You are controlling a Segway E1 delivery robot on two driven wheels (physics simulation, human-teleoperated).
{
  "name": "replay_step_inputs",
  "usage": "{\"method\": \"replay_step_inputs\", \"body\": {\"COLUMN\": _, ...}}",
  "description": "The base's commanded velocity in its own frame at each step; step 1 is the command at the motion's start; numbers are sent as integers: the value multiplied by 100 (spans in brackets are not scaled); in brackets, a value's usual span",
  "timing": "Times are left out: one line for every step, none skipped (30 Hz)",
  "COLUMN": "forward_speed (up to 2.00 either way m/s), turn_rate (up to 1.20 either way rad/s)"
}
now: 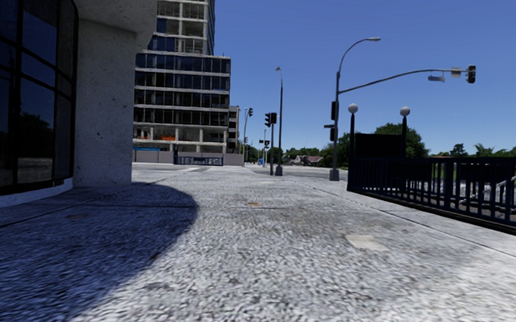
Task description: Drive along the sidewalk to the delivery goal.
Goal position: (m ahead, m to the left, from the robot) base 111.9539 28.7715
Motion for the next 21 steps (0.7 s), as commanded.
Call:
{"method": "replay_step_inputs", "body": {"forward_speed": 200, "turn_rate": 0}}
{"method": "replay_step_inputs", "body": {"forward_speed": 200, "turn_rate": 0}}
{"method": "replay_step_inputs", "body": {"forward_speed": 200, "turn_rate": 0}}
{"method": "replay_step_inputs", "body": {"forward_speed": 200, "turn_rate": 0}}
{"method": "replay_step_inputs", "body": {"forward_speed": 200, "turn_rate": 0}}
{"method": "replay_step_inputs", "body": {"forward_speed": 200, "turn_rate": 0}}
{"method": "replay_step_inputs", "body": {"forward_speed": 200, "turn_rate": 0}}
{"method": "replay_step_inputs", "body": {"forward_speed": 200, "turn_rate": 0}}
{"method": "replay_step_inputs", "body": {"forward_speed": 200, "turn_rate": 0}}
{"method": "replay_step_inputs", "body": {"forward_speed": 200, "turn_rate": 0}}
{"method": "replay_step_inputs", "body": {"forward_speed": 200, "turn_rate": 0}}
{"method": "replay_step_inputs", "body": {"forward_speed": 200, "turn_rate": 0}}
{"method": "replay_step_inputs", "body": {"forward_speed": 200, "turn_rate": 0}}
{"method": "replay_step_inputs", "body": {"forward_speed": 200, "turn_rate": 0}}
{"method": "replay_step_inputs", "body": {"forward_speed": 200, "turn_rate": 0}}
{"method": "replay_step_inputs", "body": {"forward_speed": 200, "turn_rate": 0}}
{"method": "replay_step_inputs", "body": {"forward_speed": 200, "turn_rate": 0}}
{"method": "replay_step_inputs", "body": {"forward_speed": 200, "turn_rate": 0}}
{"method": "replay_step_inputs", "body": {"forward_speed": 200, "turn_rate": 0}}
{"method": "replay_step_inputs", "body": {"forward_speed": 200, "turn_rate": 0}}
{"method": "replay_step_inputs", "body": {"forward_speed": 200, "turn_rate": 0}}
